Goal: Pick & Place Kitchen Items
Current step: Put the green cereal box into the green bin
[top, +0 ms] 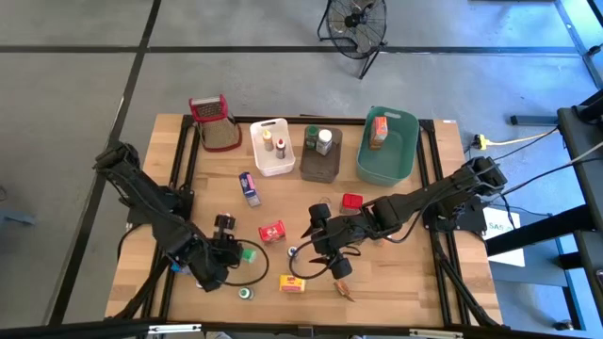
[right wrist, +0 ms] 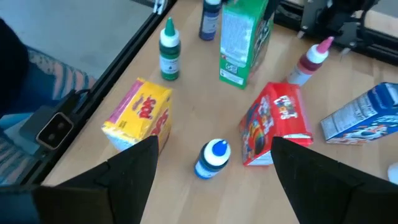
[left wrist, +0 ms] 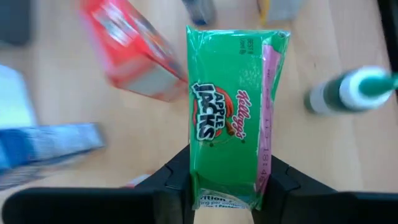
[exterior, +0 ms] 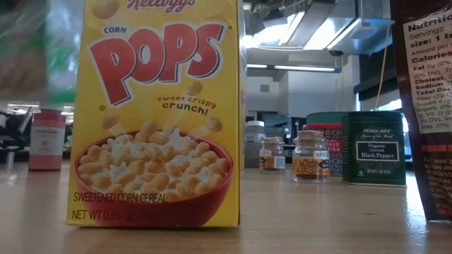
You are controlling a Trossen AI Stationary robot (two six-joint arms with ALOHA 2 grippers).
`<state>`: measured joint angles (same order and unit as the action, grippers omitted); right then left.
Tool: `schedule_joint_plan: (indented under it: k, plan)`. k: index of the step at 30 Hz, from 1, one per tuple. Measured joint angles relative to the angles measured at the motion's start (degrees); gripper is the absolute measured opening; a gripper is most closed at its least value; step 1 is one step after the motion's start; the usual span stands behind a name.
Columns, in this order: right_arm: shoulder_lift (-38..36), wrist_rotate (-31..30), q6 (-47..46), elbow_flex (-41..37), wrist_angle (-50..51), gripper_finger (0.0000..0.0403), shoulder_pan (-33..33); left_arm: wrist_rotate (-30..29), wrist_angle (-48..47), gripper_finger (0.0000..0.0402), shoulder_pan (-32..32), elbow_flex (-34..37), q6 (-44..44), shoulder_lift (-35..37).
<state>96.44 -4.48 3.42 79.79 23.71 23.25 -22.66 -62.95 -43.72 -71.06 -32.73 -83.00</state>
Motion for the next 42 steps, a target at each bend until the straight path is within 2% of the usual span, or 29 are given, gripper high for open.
schedule_joint_plan:
  k: [5,8,11,17,35,39,42]
  plan:
    - [-0.02,0.01,0.88,0.00,-3.37,0.0314,0.02,-8.92,-2.74,0.0101,1.08,-8.93,0.40,0.02]
    - [-0.02,0.00,2.32,0.00,-6.58,0.0314,-0.37,-14.89,-0.70,0.0100,2.44,-11.61,0.36,0.02]
    - [-0.02,-1.57,3.77,0.00,-9.90,0.0314,-0.95,-17.77,3.24,0.0100,4.19,-12.18,0.48,0.07]
    - [-0.03,-10.96,4.14,0.00,-12.32,0.0314,-1.54,-18.34,7.98,0.0100,6.77,-12.10,2.52,-0.40]
    - [-0.11,-12.03,2.99,0.00,-14.90,0.0314,-4.33,-20.11,9.07,0.0099,7.12,-11.83,2.67,-0.72]
    - [-0.07,-17.57,3.02,0.04,-16.15,0.0314,-4.40,-19.68,10.77,0.0099,7.18,-11.92,2.61,-0.83]
    - [0.41,-18.45,3.05,0.04,-17.06,0.0314,-4.66,-20.41,10.04,0.0099,7.18,-11.86,2.45,-0.83]
